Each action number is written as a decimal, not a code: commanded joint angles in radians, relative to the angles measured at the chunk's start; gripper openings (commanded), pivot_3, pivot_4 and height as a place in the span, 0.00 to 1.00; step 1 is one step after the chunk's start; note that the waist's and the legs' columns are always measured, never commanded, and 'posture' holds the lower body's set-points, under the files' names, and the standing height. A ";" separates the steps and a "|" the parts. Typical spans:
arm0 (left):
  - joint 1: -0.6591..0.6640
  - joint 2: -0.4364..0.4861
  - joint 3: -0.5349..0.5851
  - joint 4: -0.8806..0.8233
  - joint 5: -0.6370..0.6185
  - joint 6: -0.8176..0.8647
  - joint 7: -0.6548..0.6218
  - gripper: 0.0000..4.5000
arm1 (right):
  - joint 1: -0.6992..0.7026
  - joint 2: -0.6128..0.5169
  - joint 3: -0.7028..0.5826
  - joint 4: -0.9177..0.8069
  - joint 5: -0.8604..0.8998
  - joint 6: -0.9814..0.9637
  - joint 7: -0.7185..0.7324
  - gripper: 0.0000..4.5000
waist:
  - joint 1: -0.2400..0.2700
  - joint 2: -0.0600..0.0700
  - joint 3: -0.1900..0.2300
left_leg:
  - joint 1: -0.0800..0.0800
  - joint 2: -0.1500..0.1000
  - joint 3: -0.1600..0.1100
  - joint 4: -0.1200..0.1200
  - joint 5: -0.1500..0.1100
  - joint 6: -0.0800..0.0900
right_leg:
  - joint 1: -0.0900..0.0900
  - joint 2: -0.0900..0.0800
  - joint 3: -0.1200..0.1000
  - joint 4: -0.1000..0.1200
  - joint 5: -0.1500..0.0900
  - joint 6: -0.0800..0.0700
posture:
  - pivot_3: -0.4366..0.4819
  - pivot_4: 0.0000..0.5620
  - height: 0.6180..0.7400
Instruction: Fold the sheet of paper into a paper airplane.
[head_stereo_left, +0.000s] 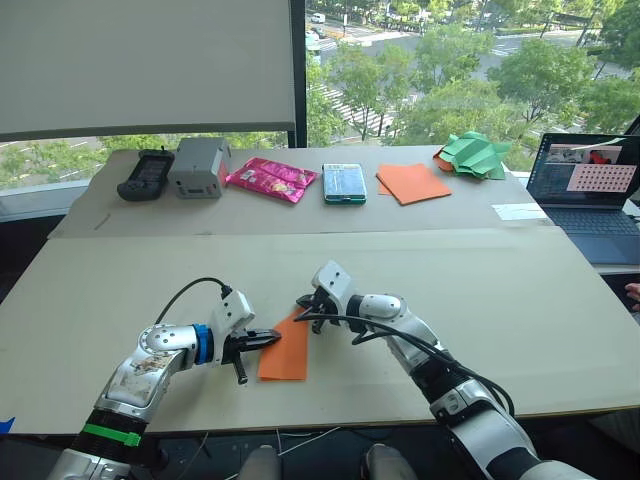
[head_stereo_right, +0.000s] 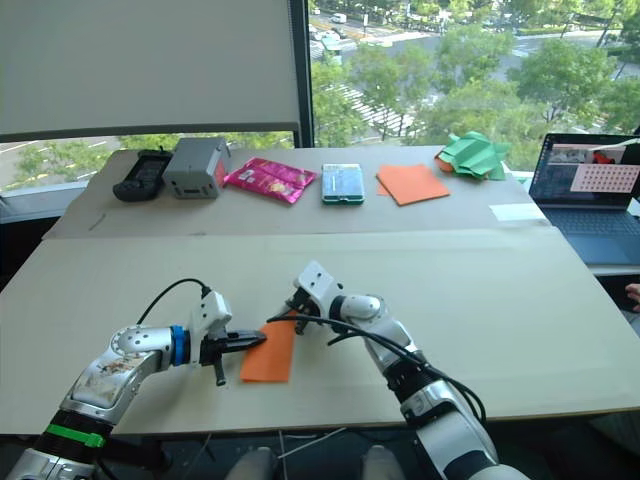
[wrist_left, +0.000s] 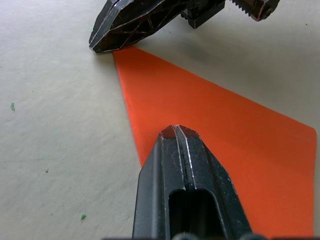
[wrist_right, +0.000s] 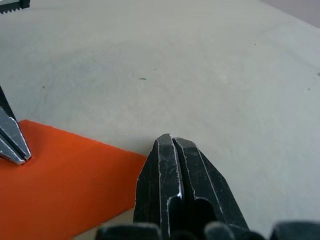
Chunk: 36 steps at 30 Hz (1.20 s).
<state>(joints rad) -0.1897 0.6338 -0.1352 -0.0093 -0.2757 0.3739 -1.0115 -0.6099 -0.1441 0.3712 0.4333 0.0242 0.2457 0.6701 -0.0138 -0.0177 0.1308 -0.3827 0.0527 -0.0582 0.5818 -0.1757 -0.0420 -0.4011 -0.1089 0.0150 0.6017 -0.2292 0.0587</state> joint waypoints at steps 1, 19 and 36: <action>0.019 0.015 -0.016 -0.001 0.026 0.015 0.004 0.01 | 0.052 -0.001 0.001 0.007 -0.006 -0.011 0.022 0.00 | 0.000 0.001 0.000 | 0.000 0.000 0.000 0.000 0.001 0.001 | 0.000 0.000 0.000 0.000 0.000 0.000 | 0.48 0.27 0.72; 0.024 0.018 -0.022 -0.005 0.027 0.017 0.006 0.01 | 0.230 -0.082 0.137 -0.248 -0.086 0.092 0.128 0.00 | -0.002 0.004 -0.007 | 0.001 0.000 0.000 0.000 -0.002 -0.003 | 0.000 0.000 0.001 0.001 -0.001 -0.001 | 0.48 0.27 0.72; 0.027 0.021 -0.023 -0.004 0.031 0.018 0.009 0.01 | 0.288 -0.168 0.237 -0.411 -0.075 0.255 0.215 0.00 | -0.001 0.004 -0.013 | 0.002 0.000 0.000 0.000 -0.003 -0.006 | 0.000 0.000 0.001 0.000 -0.001 -0.001 | 0.48 0.27 0.72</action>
<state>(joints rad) -0.1773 0.6424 -0.1441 -0.0203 -0.2677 0.3777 -1.0025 -0.3747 -0.2844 0.5296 -0.0271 -0.0263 0.4253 0.8424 -0.0149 -0.0139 0.1181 -0.3808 0.0527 -0.0579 0.5821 -0.1791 -0.0476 -0.4015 -0.1089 0.0157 0.6022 -0.2301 0.0576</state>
